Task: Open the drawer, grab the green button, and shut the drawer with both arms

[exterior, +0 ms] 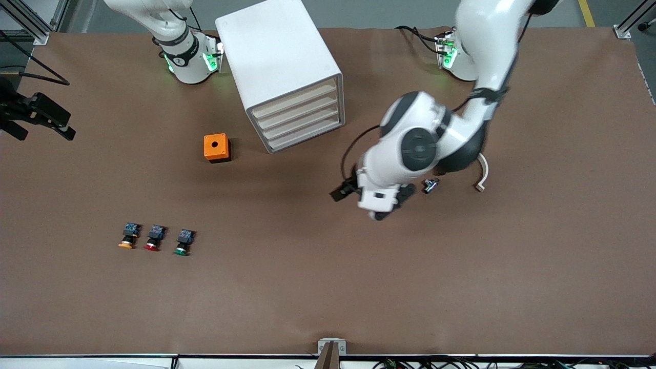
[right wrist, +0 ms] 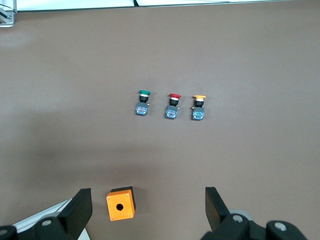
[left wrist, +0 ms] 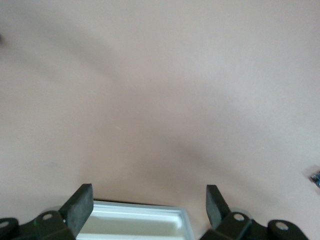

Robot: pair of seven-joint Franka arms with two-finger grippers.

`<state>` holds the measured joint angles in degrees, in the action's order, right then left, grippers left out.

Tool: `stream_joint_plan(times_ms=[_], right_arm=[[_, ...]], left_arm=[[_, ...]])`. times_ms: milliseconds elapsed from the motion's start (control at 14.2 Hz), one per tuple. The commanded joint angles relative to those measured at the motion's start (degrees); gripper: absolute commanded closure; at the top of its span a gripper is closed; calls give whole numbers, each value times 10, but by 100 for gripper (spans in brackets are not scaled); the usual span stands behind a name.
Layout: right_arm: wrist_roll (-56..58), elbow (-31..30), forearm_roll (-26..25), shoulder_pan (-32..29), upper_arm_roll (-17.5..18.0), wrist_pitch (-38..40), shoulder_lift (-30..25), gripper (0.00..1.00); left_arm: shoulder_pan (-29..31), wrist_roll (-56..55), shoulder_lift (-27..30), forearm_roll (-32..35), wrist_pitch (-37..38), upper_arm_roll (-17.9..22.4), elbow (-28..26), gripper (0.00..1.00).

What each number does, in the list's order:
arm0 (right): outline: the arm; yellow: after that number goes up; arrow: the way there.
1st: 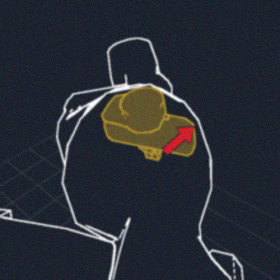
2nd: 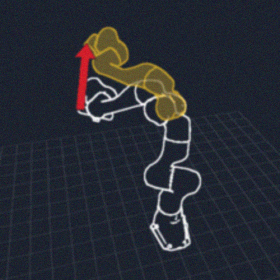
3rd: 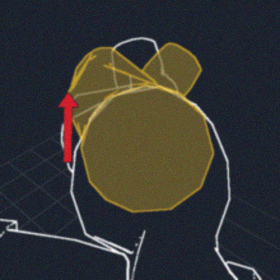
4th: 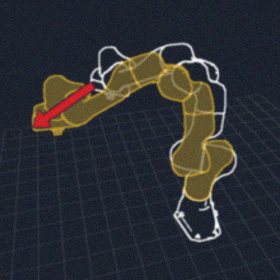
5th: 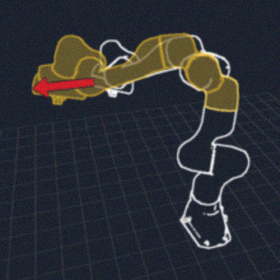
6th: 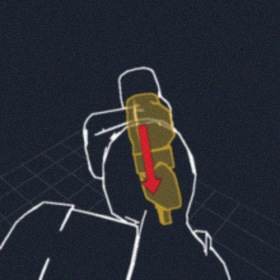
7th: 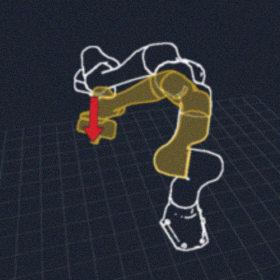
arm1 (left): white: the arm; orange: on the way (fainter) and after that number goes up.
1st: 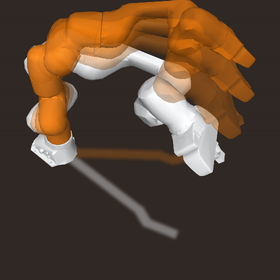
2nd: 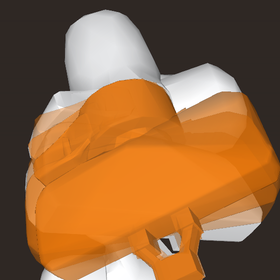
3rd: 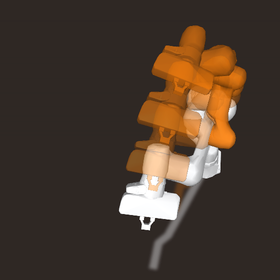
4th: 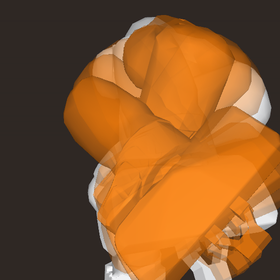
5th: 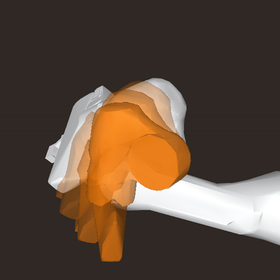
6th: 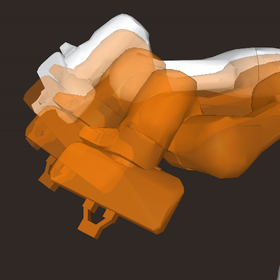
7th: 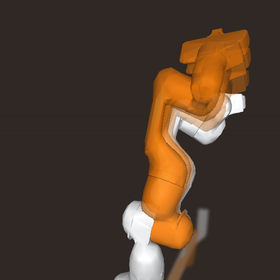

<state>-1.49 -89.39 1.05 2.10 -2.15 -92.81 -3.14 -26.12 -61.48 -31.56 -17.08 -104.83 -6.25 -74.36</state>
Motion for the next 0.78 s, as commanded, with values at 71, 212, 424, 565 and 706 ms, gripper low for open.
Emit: stream_joint_plan(times_ms=[71, 212, 424, 565, 706], right_arm=[[3, 13, -3, -10, 8, 8, 9, 0], [1, 14, -4, -8, 8, 5, 13, 0], [-1, 14, -3, -9, 9, 5, 13, 0], [-2, 14, -2, -10, 8, 4, 14, 0], [-2, 14, -2, -10, 8, 4, 13, 0]], left_arm=[[98, 155, 91, 11, 98, -5, -25, 1], [144, 245, 123, 22, 138, -3, -25, 1], [205, 366, 164, 79, 204, -5, -30, 1], [240, 421, 175, 86, 225, -3, -31, 1], [270, 478, 195, 107, 231, -5, -45, 1]])
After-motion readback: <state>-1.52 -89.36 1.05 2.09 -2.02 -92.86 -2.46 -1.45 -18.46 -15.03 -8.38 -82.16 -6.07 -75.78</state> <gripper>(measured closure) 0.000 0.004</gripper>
